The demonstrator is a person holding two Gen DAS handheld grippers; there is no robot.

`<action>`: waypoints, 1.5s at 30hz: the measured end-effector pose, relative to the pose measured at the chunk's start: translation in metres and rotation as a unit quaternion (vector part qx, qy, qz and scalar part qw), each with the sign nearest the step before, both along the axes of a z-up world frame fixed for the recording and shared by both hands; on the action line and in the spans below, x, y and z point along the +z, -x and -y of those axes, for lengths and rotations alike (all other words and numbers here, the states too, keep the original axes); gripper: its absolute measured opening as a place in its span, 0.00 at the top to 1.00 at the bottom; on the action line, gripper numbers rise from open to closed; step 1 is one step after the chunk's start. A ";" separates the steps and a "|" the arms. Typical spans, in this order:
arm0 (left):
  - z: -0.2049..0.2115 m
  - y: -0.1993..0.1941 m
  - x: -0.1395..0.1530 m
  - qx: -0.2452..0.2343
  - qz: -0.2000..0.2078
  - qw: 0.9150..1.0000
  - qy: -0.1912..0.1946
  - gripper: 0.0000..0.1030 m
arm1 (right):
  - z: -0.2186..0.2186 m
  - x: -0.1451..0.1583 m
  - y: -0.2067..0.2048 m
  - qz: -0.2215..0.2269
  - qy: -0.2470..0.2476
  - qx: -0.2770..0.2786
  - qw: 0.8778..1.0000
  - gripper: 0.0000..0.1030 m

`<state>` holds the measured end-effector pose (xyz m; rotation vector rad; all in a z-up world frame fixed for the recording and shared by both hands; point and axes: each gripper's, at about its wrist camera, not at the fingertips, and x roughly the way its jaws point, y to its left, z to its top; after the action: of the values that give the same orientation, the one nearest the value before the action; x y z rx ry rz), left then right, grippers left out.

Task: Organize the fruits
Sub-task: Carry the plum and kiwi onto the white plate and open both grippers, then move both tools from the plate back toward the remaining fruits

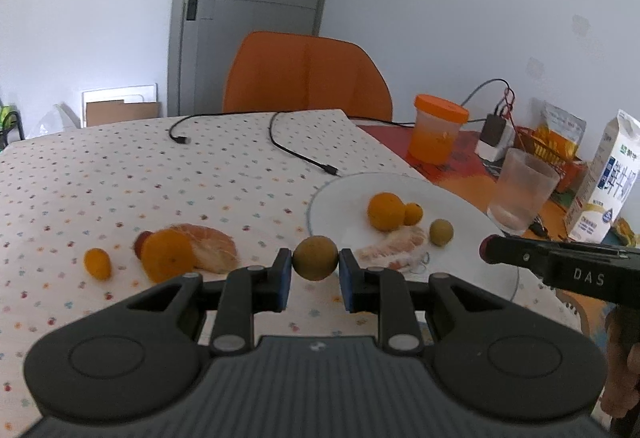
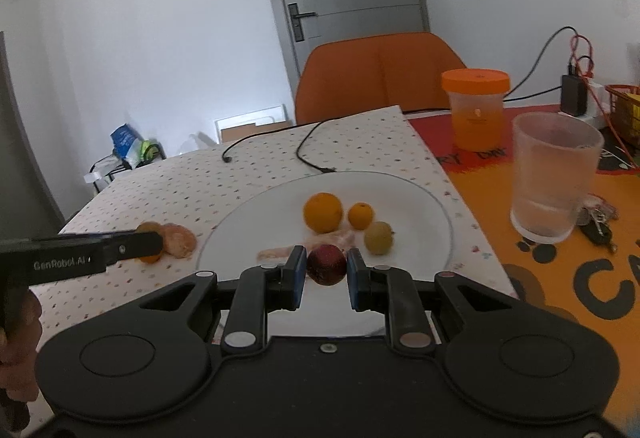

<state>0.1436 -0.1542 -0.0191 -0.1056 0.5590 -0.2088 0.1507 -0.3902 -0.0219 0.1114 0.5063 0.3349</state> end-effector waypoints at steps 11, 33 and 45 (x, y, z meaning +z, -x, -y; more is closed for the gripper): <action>0.037 -0.015 -0.006 -0.031 -0.012 0.999 -0.016 0.77 | 0.022 -0.004 0.001 0.006 -0.025 -0.007 1.000 0.74; -0.020 0.003 0.001 0.032 -0.015 0.999 0.001 0.29 | -0.004 -0.001 0.001 0.006 -0.029 0.012 0.999 0.52; -0.059 0.022 0.008 0.073 -0.001 0.997 0.013 0.13 | -0.035 0.009 0.007 0.018 -0.025 0.039 0.999 0.12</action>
<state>0.1215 -0.0956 -0.0112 -0.1701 0.5478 -0.0745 0.1437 -0.3553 -0.0126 0.1346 0.4677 0.4247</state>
